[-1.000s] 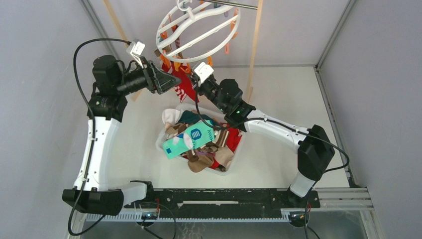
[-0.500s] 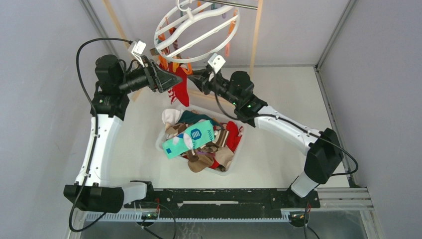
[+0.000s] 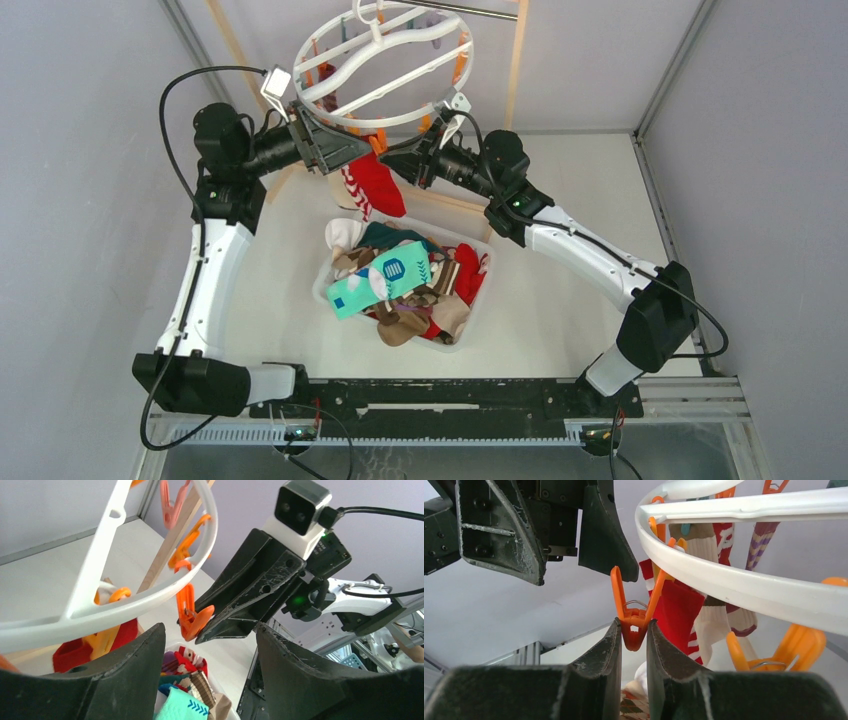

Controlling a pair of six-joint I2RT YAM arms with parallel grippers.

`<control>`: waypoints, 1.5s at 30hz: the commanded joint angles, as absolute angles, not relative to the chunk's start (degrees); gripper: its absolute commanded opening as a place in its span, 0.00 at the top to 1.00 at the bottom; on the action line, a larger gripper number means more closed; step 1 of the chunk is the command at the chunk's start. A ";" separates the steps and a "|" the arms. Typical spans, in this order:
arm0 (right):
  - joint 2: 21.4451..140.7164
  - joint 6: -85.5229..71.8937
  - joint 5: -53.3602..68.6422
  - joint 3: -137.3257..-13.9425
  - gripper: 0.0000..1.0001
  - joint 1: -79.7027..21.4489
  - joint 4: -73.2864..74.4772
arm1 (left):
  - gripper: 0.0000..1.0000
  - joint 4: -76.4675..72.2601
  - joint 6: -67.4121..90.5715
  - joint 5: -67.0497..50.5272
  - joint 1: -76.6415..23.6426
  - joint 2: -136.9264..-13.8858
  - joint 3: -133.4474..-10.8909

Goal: Clip the socks to the hanger
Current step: Open the clamp at the hanger.

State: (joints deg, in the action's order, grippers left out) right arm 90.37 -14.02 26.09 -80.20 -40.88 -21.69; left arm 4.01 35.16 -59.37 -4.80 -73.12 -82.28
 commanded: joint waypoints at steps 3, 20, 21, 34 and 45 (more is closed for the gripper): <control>88.08 -16.61 27.31 -82.33 0.93 -42.38 -20.68 | 0.32 0.26 37.49 -58.24 -6.19 -72.34 -79.67; 87.56 -11.23 19.12 -84.55 0.91 -46.52 -13.57 | 0.63 3.44 35.50 -51.10 -7.21 -73.78 -81.03; 87.42 -11.46 19.20 -84.49 0.90 -46.54 -13.54 | 0.67 3.10 35.74 -51.07 -7.21 -73.87 -81.03; 86.14 -39.15 29.07 -74.58 0.46 -41.58 -30.69 | 0.83 -1.68 40.47 -55.45 -7.21 -74.31 -80.55; 92.60 -59.19 31.29 -71.98 0.39 -38.87 -50.01 | 0.83 -4.12 44.27 -59.40 -7.27 -74.78 -80.52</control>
